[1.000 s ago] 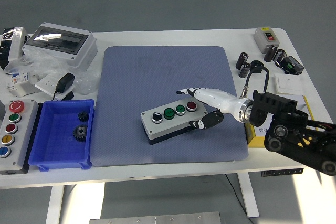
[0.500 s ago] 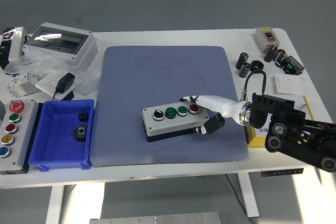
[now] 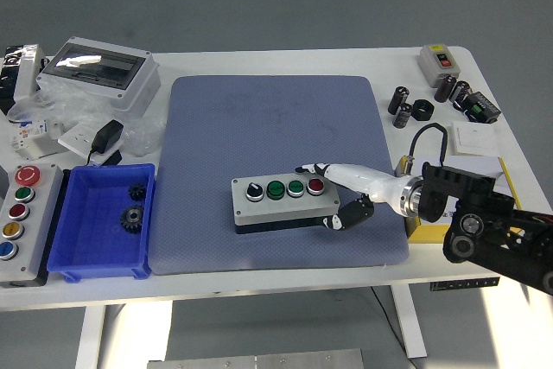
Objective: Pick up the button,place it on the desk,press the button,press the button
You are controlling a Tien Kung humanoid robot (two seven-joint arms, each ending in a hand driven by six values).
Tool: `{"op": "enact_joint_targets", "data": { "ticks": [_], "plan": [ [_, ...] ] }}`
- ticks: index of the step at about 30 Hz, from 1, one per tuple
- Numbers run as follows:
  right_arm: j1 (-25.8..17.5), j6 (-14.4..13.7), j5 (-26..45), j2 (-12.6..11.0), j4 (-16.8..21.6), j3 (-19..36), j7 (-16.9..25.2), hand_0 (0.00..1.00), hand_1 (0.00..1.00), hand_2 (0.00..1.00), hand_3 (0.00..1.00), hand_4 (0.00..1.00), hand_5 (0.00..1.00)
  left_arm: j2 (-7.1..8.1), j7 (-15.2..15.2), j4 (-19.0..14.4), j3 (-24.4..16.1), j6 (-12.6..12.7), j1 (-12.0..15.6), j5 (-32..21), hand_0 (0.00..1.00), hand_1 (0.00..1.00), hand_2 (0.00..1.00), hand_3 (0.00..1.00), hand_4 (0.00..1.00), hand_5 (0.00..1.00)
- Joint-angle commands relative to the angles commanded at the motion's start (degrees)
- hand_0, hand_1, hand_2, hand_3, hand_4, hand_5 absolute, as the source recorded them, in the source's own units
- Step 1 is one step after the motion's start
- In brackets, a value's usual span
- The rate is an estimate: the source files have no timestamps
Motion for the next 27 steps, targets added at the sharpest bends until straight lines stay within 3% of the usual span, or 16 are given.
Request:
{"op": "enact_joint_targets", "data": {
  "ticks": [15,24,27],
  "plan": [
    [-4.18,-0.83,1.06,-1.90,2.31,2.97,0.85,0.949,0.998,0.998,0.998,0.702,0.084,-0.18,0.21,0.00,0.59,0.16,0.36,-0.87,0.630,0.613,0.565,0.612,0.822,0.198],
    [-5.45,-2.40,0.42,-2.46,3.25,4.04,1.38,0.930,0.985,0.998,0.998,0.707,0.115,-0.22,0.31,0.00,0.70,0.16,0.44,-0.93,0.628,0.613,0.568,0.611,0.816,0.197],
    [-6.88,-4.26,-1.81,-3.98,5.13,6.87,0.76,0.930,0.985,0.998,0.998,0.707,0.115,-0.26,0.36,0.00,0.77,0.20,0.46,-1.09,0.628,0.613,0.568,0.611,0.816,0.197]
  ]
}}
